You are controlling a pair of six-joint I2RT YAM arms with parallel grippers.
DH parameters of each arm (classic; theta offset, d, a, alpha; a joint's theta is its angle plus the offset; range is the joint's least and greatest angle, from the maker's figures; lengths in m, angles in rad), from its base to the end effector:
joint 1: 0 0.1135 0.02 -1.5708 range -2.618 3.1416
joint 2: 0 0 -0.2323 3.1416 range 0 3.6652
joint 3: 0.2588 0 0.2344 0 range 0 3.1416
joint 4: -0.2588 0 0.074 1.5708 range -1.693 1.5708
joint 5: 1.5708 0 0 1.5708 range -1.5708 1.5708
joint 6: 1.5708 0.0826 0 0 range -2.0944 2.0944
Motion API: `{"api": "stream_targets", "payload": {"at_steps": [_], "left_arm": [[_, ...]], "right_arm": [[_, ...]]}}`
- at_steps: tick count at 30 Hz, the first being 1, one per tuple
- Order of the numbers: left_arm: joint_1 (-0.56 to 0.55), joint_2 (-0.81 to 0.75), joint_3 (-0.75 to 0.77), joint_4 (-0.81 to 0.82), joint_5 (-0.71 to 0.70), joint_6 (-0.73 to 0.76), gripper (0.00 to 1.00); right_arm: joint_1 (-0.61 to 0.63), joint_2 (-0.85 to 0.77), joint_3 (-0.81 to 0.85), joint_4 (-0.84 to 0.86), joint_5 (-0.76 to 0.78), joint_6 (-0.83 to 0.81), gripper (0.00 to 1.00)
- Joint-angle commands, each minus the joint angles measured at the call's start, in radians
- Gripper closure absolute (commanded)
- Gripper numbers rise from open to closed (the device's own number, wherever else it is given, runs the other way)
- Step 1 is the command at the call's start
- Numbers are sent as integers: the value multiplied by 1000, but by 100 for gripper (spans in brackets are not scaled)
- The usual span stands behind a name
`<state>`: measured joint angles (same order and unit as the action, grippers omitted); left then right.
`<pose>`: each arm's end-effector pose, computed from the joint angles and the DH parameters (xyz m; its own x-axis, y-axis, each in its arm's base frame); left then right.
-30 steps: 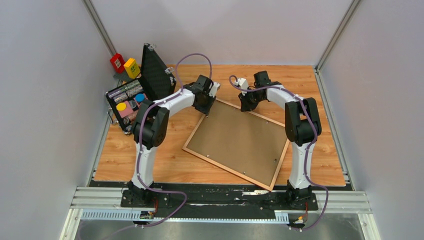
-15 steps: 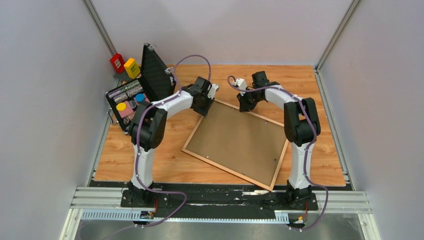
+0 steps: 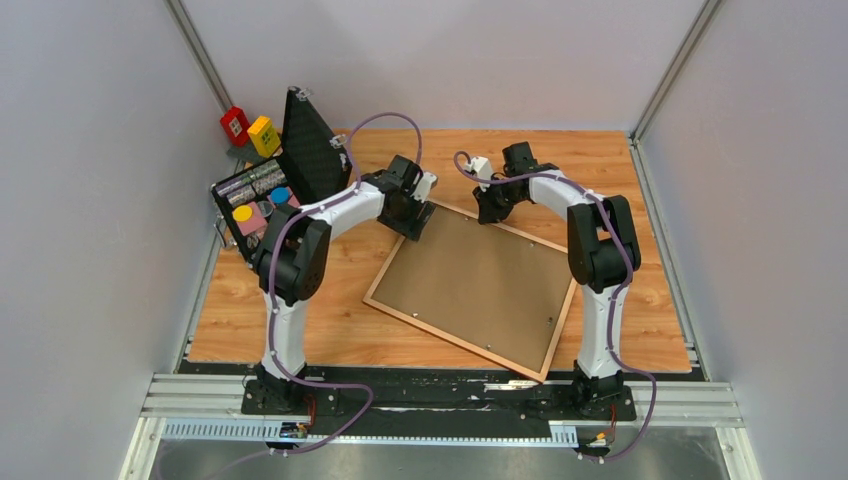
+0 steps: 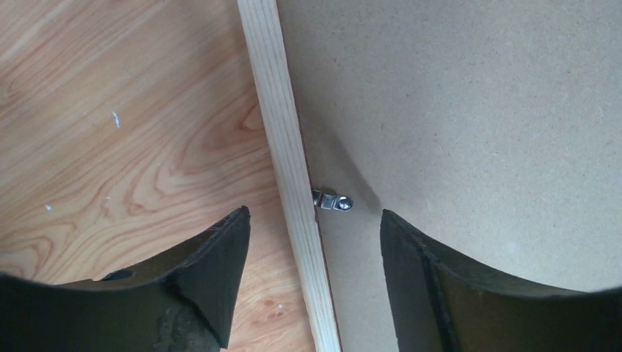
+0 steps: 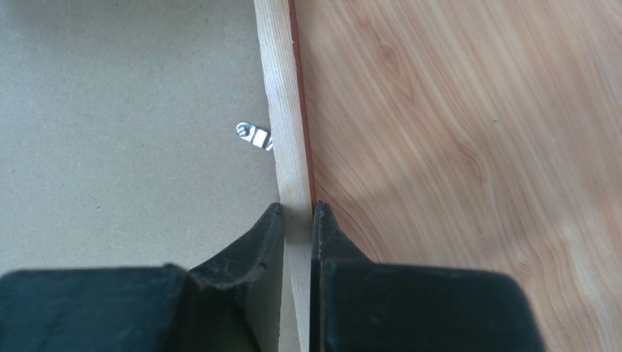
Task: Put the photo into the frame
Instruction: Adjust the photo frame at the center of the board.
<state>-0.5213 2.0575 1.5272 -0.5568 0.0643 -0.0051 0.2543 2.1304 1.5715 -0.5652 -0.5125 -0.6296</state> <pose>0.3678 -0.2174 0.1175 -0.7703 0.4365 -0.4648 0.5190 0.8527 -0.0593 0.4063 0.1474 0.1094 -0.4557 -0.6487 -0.6096 -0.8569 0.5051 0.1031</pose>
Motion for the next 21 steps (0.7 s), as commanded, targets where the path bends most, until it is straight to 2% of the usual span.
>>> {"api": "stream_targets", "payload": {"at_steps": [1, 7, 10, 13, 17, 21], "left_arm": [[17, -73, 0, -18, 11, 3, 21], [46, -111, -21, -17, 32, 3, 1], [52, -130, -39, -37, 50, 60, 0], [61, -163, -92, -25, 66, 69, 0], [65, -200, -137, -16, 68, 84, 0], [66, -237, -172, -7, 78, 103, 0]], "right_arm": [[-2, 15, 21, -38, 34, 60, 98], [-6, 7, 25, -37, 25, 77, 93], [-16, -1, 32, -35, 20, 104, 86], [-33, -20, 42, -33, 26, 132, 69], [-68, -67, 43, -26, 22, 176, 54], [-111, -151, -4, -23, 9, 212, 48]]}}
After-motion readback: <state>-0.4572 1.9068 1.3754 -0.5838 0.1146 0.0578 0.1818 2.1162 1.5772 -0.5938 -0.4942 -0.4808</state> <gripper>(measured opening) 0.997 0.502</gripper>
